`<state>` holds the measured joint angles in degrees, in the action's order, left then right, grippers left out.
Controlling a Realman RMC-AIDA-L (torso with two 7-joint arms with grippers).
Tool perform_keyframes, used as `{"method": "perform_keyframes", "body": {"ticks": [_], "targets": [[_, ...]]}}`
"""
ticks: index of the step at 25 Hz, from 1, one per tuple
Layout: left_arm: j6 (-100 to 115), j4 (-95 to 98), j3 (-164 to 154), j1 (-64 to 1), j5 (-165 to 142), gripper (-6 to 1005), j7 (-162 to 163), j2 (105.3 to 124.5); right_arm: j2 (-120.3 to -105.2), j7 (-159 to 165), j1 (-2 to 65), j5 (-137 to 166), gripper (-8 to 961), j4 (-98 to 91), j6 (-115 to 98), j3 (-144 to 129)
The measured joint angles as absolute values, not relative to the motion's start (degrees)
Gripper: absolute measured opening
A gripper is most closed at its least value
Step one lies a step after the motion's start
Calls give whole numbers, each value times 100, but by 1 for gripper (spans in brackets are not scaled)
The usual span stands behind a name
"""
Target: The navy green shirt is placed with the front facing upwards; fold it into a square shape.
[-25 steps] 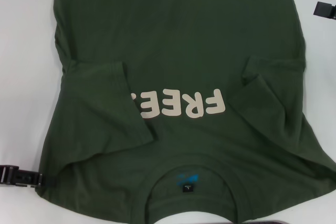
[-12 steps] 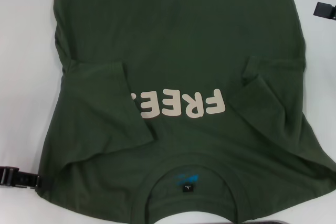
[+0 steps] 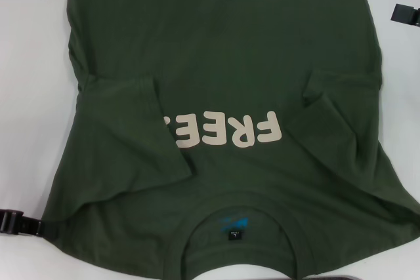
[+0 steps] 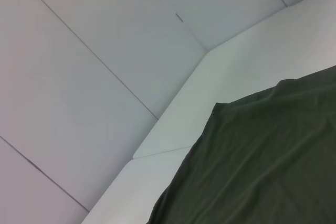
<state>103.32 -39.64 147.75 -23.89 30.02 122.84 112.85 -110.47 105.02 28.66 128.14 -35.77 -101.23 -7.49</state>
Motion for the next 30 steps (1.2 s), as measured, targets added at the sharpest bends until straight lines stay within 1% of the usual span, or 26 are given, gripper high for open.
{"method": "perform_keyframes", "body": {"ticks": [5, 11, 14, 21, 30], "targets": [[10287, -3963, 14774, -2391, 3002, 27, 12263, 11277, -11047, 10501, 2864, 12814, 597, -3578, -10124, -749], [10357, -3964, 14769, -2364, 2996, 27, 12227, 11223, -11042, 10535, 2777, 12843, 598, -3616, -10138, -757], [10433, -3982, 14773, -2352, 2996, 27, 12224, 11206, -11003, 10550, 2670, 12857, 598, -3627, -10197, -799], [10533, -4013, 14729, -2374, 2990, 27, 12153, 11204, -10930, 10571, 2324, 12859, 598, -3630, -10547, -1003], [10526, -4026, 14739, -2408, 2995, 27, 11993, 11220, -10880, 11228, 1775, 13036, 596, -3862, -10893, -1328]]}}
